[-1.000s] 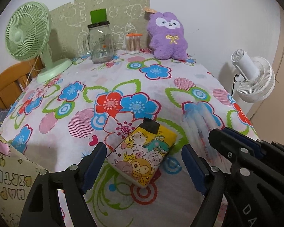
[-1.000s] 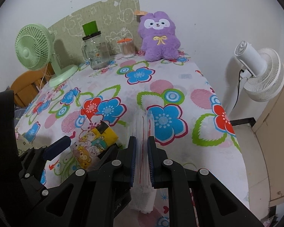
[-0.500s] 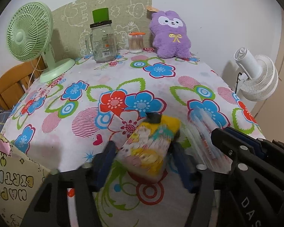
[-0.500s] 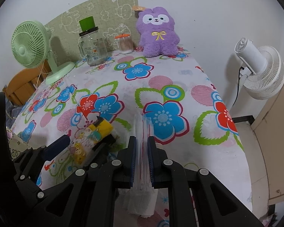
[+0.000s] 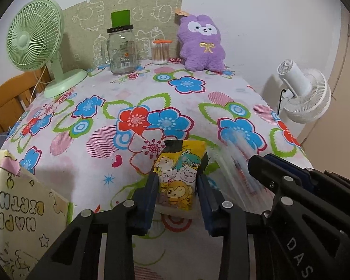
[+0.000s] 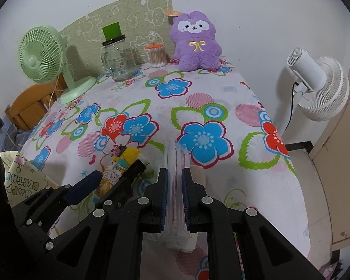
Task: Organize soft objects
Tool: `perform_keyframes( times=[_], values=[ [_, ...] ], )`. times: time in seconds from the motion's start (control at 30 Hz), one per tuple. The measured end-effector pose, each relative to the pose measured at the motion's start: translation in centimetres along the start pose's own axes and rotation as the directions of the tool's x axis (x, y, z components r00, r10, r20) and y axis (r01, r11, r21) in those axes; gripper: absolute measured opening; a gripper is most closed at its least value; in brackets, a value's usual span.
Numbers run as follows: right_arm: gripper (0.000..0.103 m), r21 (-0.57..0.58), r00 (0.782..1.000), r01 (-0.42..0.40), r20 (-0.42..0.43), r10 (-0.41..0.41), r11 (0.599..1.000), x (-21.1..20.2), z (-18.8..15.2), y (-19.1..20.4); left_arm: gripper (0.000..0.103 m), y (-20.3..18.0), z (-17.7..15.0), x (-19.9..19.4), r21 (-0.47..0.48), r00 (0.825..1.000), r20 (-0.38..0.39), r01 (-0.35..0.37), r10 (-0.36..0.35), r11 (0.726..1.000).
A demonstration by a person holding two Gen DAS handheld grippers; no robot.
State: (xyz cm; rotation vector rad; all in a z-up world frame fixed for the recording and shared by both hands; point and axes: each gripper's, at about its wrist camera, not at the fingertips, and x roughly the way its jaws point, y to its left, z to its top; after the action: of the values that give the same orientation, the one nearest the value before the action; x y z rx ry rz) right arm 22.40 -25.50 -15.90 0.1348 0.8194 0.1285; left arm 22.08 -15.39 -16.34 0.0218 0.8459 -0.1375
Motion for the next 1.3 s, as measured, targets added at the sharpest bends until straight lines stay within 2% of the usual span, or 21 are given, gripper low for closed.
perform_keyframes(
  times=[0.8, 0.87, 0.97, 1.1, 1.13, 1.17, 1.3],
  values=[
    [0.015, 0.011, 1.000, -0.010, 0.011, 0.010, 1.000, -3.7, -2.1, 1.5, 0.027, 0.6, -2.1, -3.3, -0.011, 0.999, -0.004, 0.033, -0.033, 0.999],
    [0.015, 0.011, 1.000, -0.010, 0.014, 0.010, 1.000, -4.1, -2.2, 1.6, 0.020, 0.6, -2.4, -3.7, -0.011, 0.999, -0.003, 0.038, -0.038, 0.999],
    [0.015, 0.013, 1.000, -0.007, 0.020, 0.007, 1.000, -4.6, -2.4, 1.7, 0.016, 0.6, -2.6, -4.3, -0.010, 0.999, 0.000, 0.046, -0.046, 0.999],
    [0.015, 0.015, 1.000, -0.009, 0.027, 0.008, 1.000, -5.3, -2.8, 1.9, 0.015, 0.6, -3.0, -4.9, -0.008, 0.999, 0.002, 0.050, -0.050, 0.999],
    [0.015, 0.015, 1.000, -0.008, 0.027, 0.007, 1.000, -5.4, -2.9, 1.9, 0.019, 0.6, -3.1, -5.0, -0.006, 0.999, -0.001, 0.053, -0.053, 0.999],
    [0.015, 0.015, 1.000, -0.006, 0.026, 0.006, 1.000, -5.5, -3.0, 2.0, 0.031, 0.6, -3.2, -5.0, -0.005, 0.999, -0.002, 0.050, -0.050, 0.999],
    [0.015, 0.013, 1.000, -0.007, 0.017, 0.006, 1.000, -5.4, -3.4, 2.1, 0.052, 0.7, -3.5, -4.9, -0.005, 1.000, 0.007, 0.021, -0.021, 1.000]
  ],
)
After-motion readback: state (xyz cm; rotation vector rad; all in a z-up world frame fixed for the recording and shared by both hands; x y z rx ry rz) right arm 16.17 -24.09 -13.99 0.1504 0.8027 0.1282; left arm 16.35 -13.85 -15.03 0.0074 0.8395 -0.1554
